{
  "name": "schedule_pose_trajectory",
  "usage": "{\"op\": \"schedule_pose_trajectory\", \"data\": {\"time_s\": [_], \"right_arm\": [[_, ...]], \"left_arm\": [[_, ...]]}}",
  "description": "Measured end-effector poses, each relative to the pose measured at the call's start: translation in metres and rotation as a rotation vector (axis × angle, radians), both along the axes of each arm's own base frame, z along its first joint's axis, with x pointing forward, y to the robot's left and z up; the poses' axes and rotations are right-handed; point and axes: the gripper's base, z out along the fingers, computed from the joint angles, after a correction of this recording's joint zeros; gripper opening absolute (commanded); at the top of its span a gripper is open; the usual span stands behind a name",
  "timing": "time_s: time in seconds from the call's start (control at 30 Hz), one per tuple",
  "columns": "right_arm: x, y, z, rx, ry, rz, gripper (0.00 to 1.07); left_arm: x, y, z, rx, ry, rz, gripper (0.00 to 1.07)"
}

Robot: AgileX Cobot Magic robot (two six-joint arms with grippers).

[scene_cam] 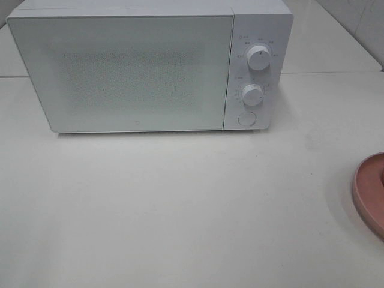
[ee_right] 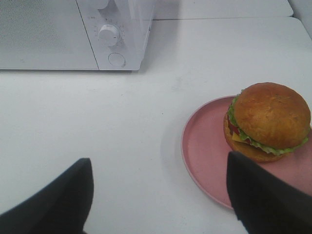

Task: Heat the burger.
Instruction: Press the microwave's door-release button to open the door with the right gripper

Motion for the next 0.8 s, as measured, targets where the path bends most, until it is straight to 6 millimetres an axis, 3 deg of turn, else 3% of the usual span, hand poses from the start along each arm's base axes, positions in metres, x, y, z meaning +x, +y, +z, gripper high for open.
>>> {"op": "schedule_pose_trajectory", "data": {"time_s": [0.8], "right_arm": [[-0.0015,-0.0001,0.0048,0.002,-0.015,0.001,0.75]], "left_arm": [[0.0,0.0,0.0,0.0,0.0,0.0,1.0]]}}
